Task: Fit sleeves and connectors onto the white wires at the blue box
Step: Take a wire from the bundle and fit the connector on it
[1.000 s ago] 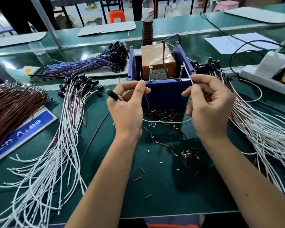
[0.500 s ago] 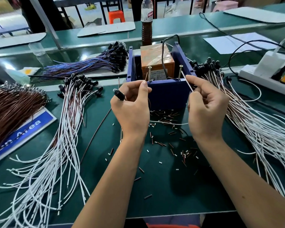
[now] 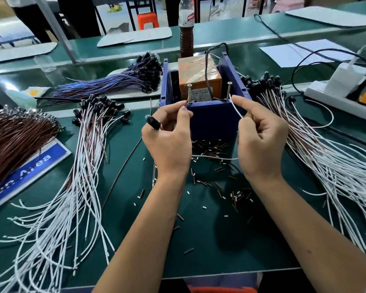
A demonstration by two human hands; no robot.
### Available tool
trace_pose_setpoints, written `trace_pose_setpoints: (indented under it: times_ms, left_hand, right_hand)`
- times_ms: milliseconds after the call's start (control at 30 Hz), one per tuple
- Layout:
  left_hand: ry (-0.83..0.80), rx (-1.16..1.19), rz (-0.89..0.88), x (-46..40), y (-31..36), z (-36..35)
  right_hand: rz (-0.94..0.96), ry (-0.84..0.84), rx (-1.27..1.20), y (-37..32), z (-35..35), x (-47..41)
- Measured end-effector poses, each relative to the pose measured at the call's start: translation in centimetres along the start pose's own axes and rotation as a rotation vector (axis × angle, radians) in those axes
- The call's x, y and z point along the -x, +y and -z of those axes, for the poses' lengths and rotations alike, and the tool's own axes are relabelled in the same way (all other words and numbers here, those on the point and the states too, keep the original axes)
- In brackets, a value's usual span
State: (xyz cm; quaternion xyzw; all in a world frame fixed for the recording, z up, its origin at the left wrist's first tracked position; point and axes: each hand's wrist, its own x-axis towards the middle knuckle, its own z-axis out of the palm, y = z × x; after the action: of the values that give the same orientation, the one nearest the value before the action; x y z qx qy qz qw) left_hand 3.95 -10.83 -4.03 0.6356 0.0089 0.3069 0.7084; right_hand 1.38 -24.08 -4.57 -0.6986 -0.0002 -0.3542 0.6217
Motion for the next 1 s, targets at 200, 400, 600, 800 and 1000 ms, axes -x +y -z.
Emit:
trace_pose_setpoints:
  times_ms: [200, 400, 600, 800, 1000]
  left_hand:
    - [-0.003, 0.004, 0.004, -0.06, -0.05, 0.04]
    - [-0.001, 0.015, 0.001, -0.01, 0.00, -0.07]
    - [-0.031, 0.042, 0.029, 0.03, -0.06, -0.06]
    - [-0.045, 0.161, 0.110, -0.06, -0.06, 0.15]
    - [-0.056, 0.157, 0.128, -0.07, -0.21, -0.01]
  right_hand:
    - [0.005, -0.001, 0.021, -0.11, -0.03, -0.03]
    - [0.033, 0.000, 0.068, 0.03, -0.09, -0.06]
    - [0.086, 0.020, 0.173, 0.03, 0.04, -0.25]
    - [0.048, 0.026, 0.165, 0.20, 0.07, -0.37]
    - [0.027, 0.030, 0.143, 0.10, 0.10, -0.35]
